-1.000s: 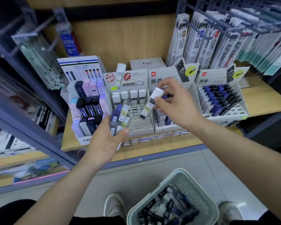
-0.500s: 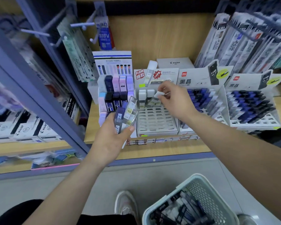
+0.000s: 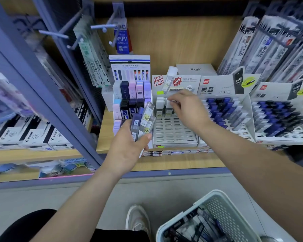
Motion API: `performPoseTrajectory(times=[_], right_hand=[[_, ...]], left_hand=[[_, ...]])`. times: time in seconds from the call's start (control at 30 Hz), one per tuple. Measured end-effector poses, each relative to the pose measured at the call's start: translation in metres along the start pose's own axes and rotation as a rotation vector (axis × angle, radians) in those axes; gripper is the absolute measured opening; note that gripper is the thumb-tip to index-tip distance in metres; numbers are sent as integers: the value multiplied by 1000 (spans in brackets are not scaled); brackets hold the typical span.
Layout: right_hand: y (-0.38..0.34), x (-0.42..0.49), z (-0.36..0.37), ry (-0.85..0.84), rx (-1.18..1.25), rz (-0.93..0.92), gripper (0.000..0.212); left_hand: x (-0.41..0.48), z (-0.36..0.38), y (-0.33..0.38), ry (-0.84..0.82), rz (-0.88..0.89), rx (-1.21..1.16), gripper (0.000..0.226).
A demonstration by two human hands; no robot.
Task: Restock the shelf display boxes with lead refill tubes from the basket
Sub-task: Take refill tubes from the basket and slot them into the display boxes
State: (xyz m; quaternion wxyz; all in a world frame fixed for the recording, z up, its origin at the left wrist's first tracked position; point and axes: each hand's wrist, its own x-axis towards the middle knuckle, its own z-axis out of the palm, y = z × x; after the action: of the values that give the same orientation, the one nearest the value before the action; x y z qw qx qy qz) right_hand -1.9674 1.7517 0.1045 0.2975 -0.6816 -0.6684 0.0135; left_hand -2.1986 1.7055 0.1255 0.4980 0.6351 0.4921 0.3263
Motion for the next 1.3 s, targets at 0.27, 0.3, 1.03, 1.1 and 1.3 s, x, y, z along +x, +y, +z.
performPoseTrajectory(times=[0.27, 0.3, 1.03, 1.1, 1.3], right_hand=[[-9, -5, -9, -16, 66, 38, 29], [-14, -7, -14, -5, 145, 60, 29], [-22, -54, -69, -128, 768, 220, 12], [-21, -57, -70, -116, 776, 246, 10], [-18, -65, -71, -204, 819, 350, 23]], left_hand=[[2, 7, 0, -33, -5, -31, 17], [2, 8, -1, -39, -3, -38, 17], [3, 35, 9, -101, -36, -91, 23], [4, 35, 9, -96, -27, -96, 21], [7, 33, 7, -72, 7, -61, 19]])
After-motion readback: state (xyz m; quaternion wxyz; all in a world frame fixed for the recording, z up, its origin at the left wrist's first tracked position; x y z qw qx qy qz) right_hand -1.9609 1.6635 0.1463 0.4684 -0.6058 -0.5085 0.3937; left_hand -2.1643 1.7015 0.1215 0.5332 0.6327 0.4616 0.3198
